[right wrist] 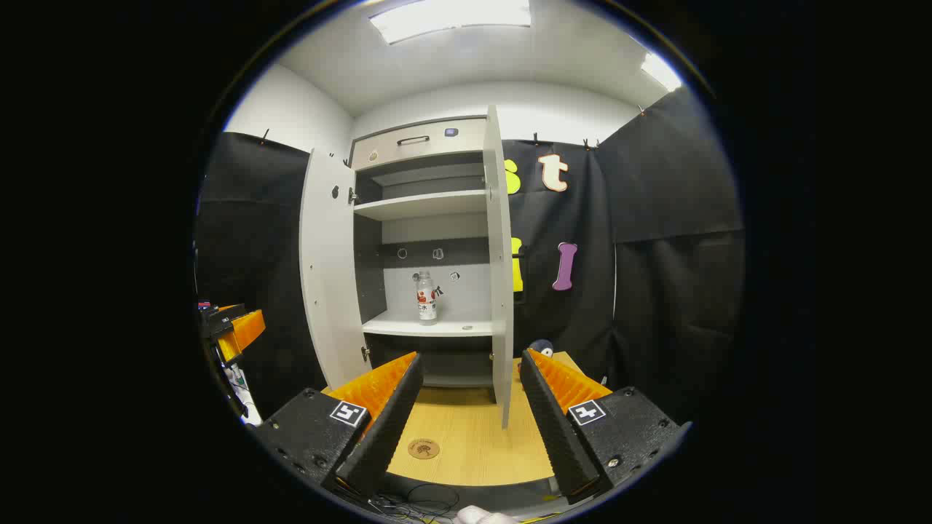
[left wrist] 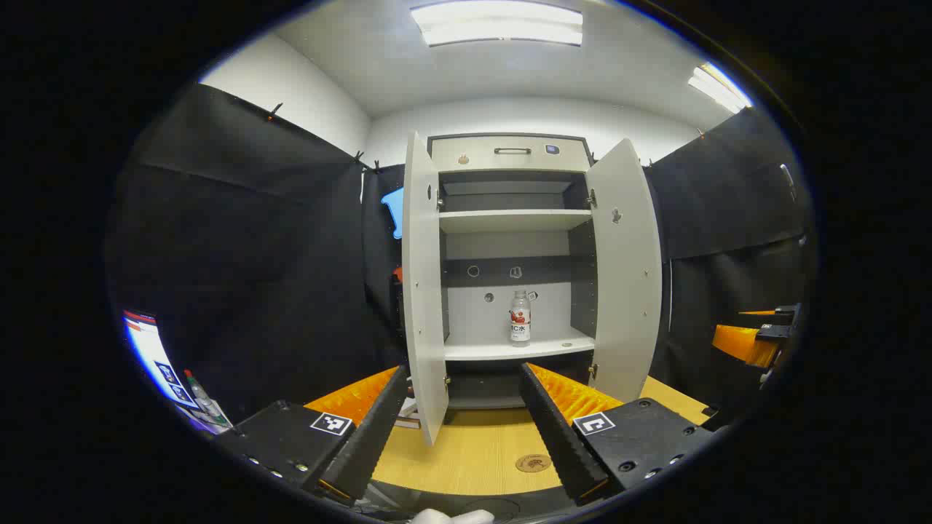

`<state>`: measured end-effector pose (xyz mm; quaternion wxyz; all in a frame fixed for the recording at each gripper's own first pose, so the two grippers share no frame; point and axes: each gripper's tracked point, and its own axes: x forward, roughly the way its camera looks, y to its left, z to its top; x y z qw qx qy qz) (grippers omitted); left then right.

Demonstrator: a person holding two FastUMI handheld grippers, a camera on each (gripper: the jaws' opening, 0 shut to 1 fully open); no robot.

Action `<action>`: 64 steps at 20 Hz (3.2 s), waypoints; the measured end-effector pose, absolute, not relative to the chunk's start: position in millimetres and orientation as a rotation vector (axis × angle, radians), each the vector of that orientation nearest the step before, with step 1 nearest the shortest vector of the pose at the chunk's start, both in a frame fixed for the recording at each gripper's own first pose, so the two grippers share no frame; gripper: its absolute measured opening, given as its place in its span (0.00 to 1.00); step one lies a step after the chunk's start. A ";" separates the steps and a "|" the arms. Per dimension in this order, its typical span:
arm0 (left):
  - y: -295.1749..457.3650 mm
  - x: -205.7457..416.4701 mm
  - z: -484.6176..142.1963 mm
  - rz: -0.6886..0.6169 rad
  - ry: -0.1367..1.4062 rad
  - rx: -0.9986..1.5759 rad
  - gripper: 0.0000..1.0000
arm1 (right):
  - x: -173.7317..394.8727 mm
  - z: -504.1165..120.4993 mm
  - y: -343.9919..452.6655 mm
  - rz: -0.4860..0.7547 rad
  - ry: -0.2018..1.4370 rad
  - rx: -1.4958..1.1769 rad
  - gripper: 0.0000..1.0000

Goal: Grasp the bottle in the cabinet with the left hand and place it on the coaster, then close the right door with the right hand and the left door with the left hand.

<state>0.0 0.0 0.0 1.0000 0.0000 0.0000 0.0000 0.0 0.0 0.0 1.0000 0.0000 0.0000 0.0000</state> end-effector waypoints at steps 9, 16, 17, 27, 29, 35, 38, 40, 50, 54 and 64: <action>0.3 4.5 -2.1 -0.001 0.009 -0.003 0.95 | 9.7 4.4 0.7 -0.003 0.001 0.003 0.83; -14.2 61.1 -3.3 -0.022 0.029 0.014 0.94 | 43.1 3.9 -4.0 0.007 0.017 0.008 0.83; -17.9 75.7 -0.4 -0.024 0.023 0.014 0.94 | 47.3 2.2 -0.3 0.027 0.023 0.017 0.83; -97.2 286.5 25.1 -0.070 -0.042 0.068 0.94 | 105.2 19.1 -46.7 0.065 0.027 0.033 0.83; -113.8 327.4 27.1 -0.079 -0.040 0.073 0.95 | 115.3 22.8 -63.0 0.049 0.019 0.037 0.83; -138.8 430.9 2.6 -0.064 0.014 0.031 0.96 | 149.5 18.1 -105.0 0.012 0.060 0.047 0.83; -139.5 473.5 -15.5 -0.042 0.037 0.047 0.96 | 161.2 22.3 -119.9 0.006 0.070 0.059 0.83; -138.8 495.5 -32.2 -0.022 0.066 0.046 0.96 | 165.5 25.7 -130.7 -0.007 0.071 0.048 0.83; -135.2 557.1 -56.3 0.003 0.070 0.000 0.96 | 182.1 29.8 -156.4 -0.043 0.072 -0.004 0.83; -133.6 570.9 -70.6 0.004 0.102 0.029 0.96 | 184.2 23.3 -155.5 -0.045 0.091 -0.005 0.83; -113.1 510.7 -25.8 -0.014 0.055 0.024 0.75 | 170.1 20.3 -138.3 -0.053 0.087 -0.018 0.83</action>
